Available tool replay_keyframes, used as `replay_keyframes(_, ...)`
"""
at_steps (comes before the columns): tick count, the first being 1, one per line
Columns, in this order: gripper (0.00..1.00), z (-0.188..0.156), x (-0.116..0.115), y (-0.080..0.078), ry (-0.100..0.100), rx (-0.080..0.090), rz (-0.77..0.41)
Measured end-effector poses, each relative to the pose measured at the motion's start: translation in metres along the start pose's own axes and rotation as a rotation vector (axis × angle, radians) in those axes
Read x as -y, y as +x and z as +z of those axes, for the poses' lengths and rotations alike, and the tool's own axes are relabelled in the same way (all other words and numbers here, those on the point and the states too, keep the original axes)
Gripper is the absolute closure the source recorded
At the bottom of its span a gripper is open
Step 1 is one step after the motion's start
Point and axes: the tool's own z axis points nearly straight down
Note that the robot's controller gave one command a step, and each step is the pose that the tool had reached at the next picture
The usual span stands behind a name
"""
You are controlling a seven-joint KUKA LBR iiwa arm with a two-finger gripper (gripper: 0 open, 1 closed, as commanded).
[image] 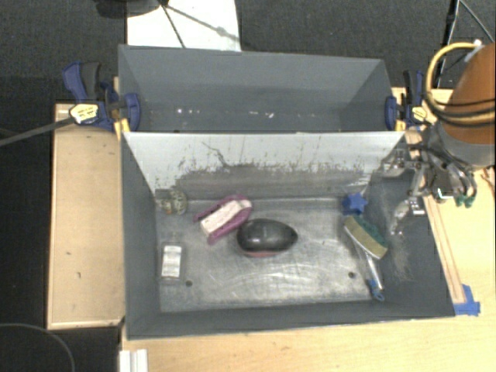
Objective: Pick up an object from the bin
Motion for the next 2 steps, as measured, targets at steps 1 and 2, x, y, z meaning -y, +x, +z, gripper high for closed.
replay_keyframes(1,0.0,0.159,-0.029,0.003,-0.001,-0.001,0.182)
replay_keyframes(2,0.0,0.17,-0.101,-0.005,0.0,0.013,0.206)
